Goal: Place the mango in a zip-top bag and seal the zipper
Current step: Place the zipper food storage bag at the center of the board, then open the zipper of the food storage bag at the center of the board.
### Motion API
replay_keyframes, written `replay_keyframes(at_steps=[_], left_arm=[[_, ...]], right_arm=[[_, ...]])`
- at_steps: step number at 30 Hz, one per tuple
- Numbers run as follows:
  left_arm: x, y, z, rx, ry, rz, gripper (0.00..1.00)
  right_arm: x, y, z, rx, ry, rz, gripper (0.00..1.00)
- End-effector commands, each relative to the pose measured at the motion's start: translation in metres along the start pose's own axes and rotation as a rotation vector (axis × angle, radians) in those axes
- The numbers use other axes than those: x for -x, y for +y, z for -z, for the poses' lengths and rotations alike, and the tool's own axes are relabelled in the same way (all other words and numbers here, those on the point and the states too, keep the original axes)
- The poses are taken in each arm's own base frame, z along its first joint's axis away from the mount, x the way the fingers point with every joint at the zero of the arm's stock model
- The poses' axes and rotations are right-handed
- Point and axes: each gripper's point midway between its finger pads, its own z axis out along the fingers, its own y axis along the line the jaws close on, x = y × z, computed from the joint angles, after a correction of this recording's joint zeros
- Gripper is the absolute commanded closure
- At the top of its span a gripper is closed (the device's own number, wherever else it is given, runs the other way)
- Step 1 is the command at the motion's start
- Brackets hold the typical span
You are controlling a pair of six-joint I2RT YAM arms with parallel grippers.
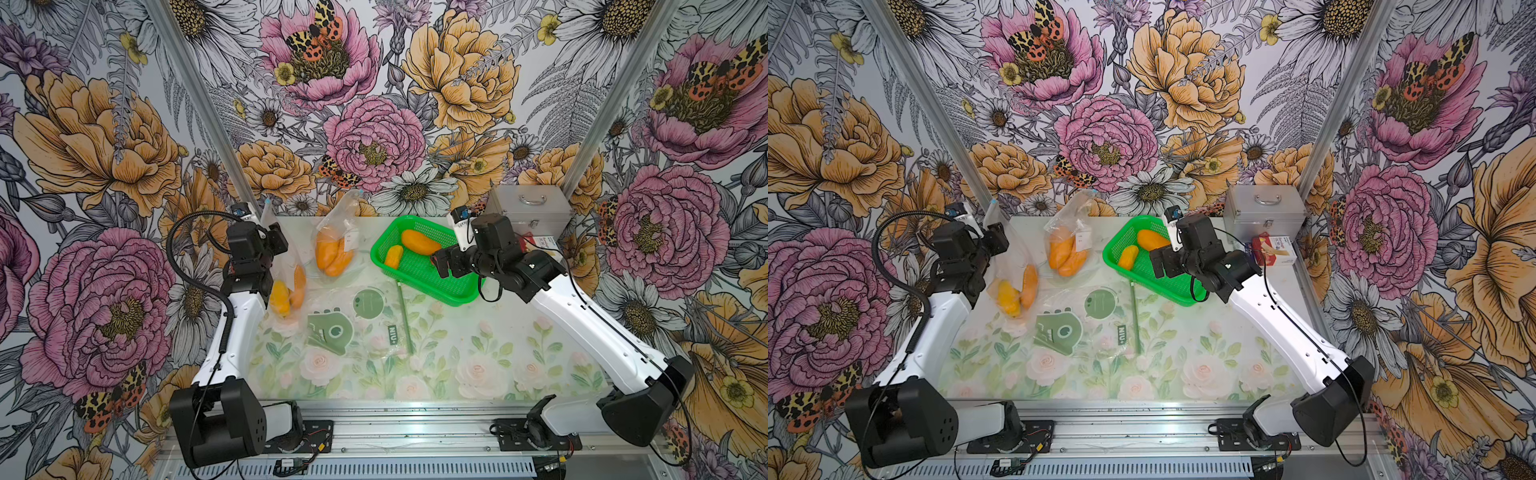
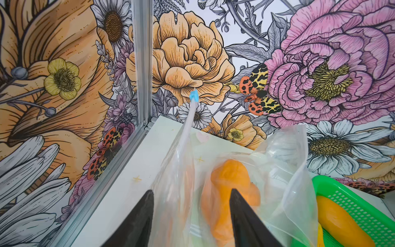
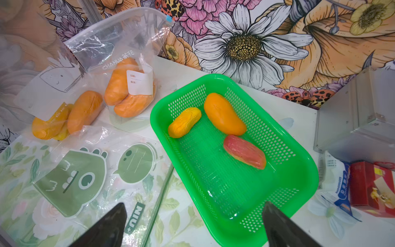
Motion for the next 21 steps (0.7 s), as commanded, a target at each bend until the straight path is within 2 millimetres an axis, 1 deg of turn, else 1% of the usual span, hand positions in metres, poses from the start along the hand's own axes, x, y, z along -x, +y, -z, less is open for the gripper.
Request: replay_keyframes(at_steps=[1, 6, 8, 11, 14, 17, 19, 21], left_arm=[[0.002, -0.01, 0.007, -0.052, -0.02, 0.008, 0.25], [0.001, -0.005, 0.012, -0.029, -0.024, 0.017, 0.01], [0.003, -0.004, 0.016, -0.021, -0.03, 0.017, 0.01], [0.004, 0.006, 0.023, 0.036, -0.026, 0.014, 0.01], [-0.001, 0.015, 0.031, 0.083, -0.008, 0.013, 0.01], [-0.009, 0.017, 0.037, 0.089, 0.012, 0.028, 0.01], [-0.012, 0.019, 0.045, 0.097, 0.006, 0.044, 0.01], [-0.01, 0.021, 0.055, 0.106, -0.016, 0.054, 0.01]], right_arm=[[-0.007, 0.001, -0.014, -0.004, 0.003, -0.081, 0.01], [-0.011, 0.006, -0.02, 0.021, 0.006, -0.102, 0.01], [-0.011, 0.007, -0.021, 0.024, 0.005, -0.105, 0.01], [-0.012, 0.006, -0.021, 0.022, 0.005, -0.115, 0.01], [-0.013, 0.006, -0.022, 0.022, 0.005, -0.123, 0.01], [-0.013, 0.007, -0.022, 0.026, 0.001, -0.127, 0.01], [-0.013, 0.006, -0.021, 0.026, -0.003, -0.131, 0.01], [-0.014, 0.005, -0.021, 0.017, -0.004, -0.139, 0.01]])
